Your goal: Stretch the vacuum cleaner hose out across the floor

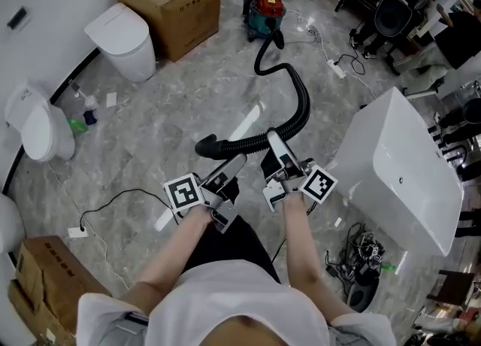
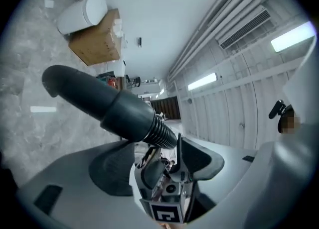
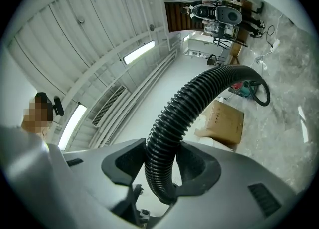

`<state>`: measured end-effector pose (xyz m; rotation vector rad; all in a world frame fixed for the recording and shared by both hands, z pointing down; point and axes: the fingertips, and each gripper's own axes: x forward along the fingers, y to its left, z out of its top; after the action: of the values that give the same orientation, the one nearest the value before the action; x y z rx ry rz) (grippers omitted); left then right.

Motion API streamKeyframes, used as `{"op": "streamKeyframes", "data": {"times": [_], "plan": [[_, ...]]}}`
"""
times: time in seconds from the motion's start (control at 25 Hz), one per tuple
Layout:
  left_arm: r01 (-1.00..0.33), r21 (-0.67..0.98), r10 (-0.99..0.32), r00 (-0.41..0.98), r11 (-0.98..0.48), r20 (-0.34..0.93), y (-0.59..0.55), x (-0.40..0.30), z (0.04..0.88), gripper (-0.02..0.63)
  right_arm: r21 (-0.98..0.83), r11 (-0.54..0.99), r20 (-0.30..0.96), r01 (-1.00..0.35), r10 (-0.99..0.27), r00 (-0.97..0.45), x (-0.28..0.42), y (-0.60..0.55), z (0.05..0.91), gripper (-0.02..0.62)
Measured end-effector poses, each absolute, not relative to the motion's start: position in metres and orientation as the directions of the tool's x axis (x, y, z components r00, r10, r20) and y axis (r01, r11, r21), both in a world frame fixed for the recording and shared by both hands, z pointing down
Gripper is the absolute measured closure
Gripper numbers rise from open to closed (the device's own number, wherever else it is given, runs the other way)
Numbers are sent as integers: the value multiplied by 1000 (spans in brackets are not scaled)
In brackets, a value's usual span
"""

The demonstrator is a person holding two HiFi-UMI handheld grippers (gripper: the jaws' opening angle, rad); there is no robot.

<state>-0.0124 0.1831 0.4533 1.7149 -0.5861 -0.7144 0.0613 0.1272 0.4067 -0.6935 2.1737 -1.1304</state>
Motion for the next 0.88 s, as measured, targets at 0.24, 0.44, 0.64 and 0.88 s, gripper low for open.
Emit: {"op": "streamKeyframes", "data": {"times": [0.24,0.44,0.64,0.88], "plan": [[-24,956,-770,599,-293,-221,155,-23,433,318,-850,513,-292,-120,-648,-703,38,129,400,393],[-32,957,-840,487,-289,-237,130,-44,429,313,-855,504,-290,-117,-654,-699,28,130,403,393],[-82,910,-804,506,-406,-313,126,-44,412,390,-877,476,-307,-67,-662,-683,31,133,410,393],[-141,856,-732,597,-498,-327,127,-30,398,437,-905,425,-326,29,-647,-690,30,139,424,370]]}}
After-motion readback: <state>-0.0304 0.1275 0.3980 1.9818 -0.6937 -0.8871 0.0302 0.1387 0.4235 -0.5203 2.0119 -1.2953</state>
